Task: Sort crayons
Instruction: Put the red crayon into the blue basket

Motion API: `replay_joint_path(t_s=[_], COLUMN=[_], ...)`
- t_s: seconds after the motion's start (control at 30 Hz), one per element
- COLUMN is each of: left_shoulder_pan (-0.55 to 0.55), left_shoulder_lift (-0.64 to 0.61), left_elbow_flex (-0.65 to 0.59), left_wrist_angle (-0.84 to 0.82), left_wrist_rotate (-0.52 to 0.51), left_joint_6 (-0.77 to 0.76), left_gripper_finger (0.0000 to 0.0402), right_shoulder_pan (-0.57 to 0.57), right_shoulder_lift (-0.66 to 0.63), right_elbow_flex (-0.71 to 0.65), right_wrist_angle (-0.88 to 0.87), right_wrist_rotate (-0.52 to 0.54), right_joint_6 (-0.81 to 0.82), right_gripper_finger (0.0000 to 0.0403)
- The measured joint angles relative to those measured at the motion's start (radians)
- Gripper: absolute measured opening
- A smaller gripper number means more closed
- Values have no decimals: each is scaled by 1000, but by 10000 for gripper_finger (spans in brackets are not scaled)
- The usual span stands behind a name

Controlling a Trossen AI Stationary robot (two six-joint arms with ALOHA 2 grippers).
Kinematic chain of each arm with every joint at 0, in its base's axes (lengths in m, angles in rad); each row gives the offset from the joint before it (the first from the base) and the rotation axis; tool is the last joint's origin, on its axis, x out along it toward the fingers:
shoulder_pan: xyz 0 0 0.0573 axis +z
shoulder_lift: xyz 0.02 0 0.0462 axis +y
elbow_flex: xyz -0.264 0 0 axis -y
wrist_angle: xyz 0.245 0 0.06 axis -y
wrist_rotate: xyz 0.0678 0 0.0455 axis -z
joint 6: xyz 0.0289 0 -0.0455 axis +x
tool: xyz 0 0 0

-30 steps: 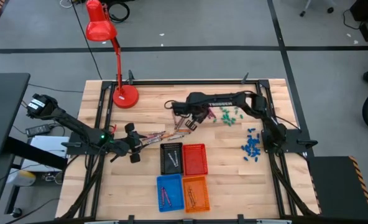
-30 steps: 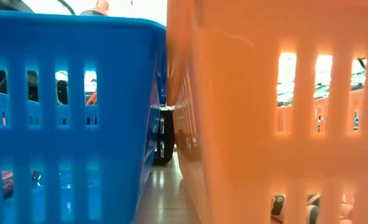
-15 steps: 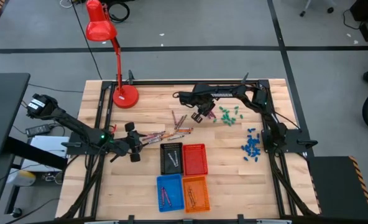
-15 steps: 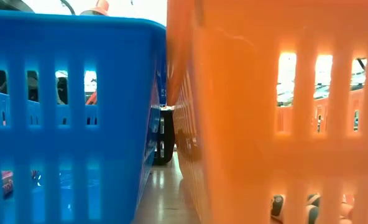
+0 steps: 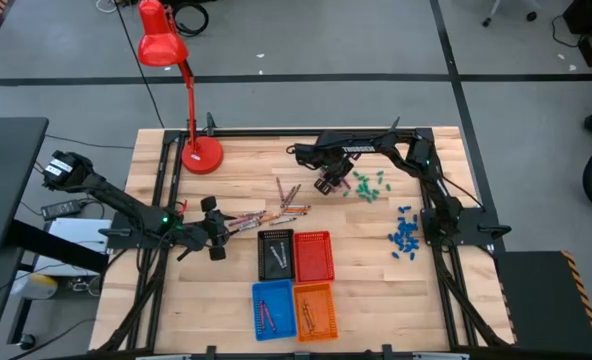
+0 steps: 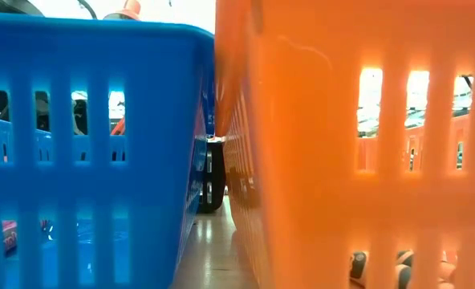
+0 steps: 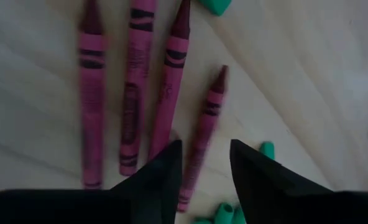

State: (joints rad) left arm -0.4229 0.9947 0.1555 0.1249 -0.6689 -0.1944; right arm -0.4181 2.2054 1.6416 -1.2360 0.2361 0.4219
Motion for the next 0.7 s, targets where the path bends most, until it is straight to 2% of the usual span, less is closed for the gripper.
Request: replay_joint_path(t_s=[0.33, 0.7], left_shoulder_pan=[0, 0], left_shoulder_lift=[0, 0], left_elbow_flex=[0, 0], left_wrist_angle=[-1, -10], left_wrist_rotate=[0, 0], left_joint_6=[0, 0], left_gripper_finger=[185, 185], right_shoulder_pan=[-10, -26], right_shoulder_lift=[-6, -4], right_elbow_flex=[-20, -21], right_wrist_angle=[29, 31], right_wrist_rotate=[-59, -144], right_joint_6=[-44, -110], right_gripper_finger=[124, 47])
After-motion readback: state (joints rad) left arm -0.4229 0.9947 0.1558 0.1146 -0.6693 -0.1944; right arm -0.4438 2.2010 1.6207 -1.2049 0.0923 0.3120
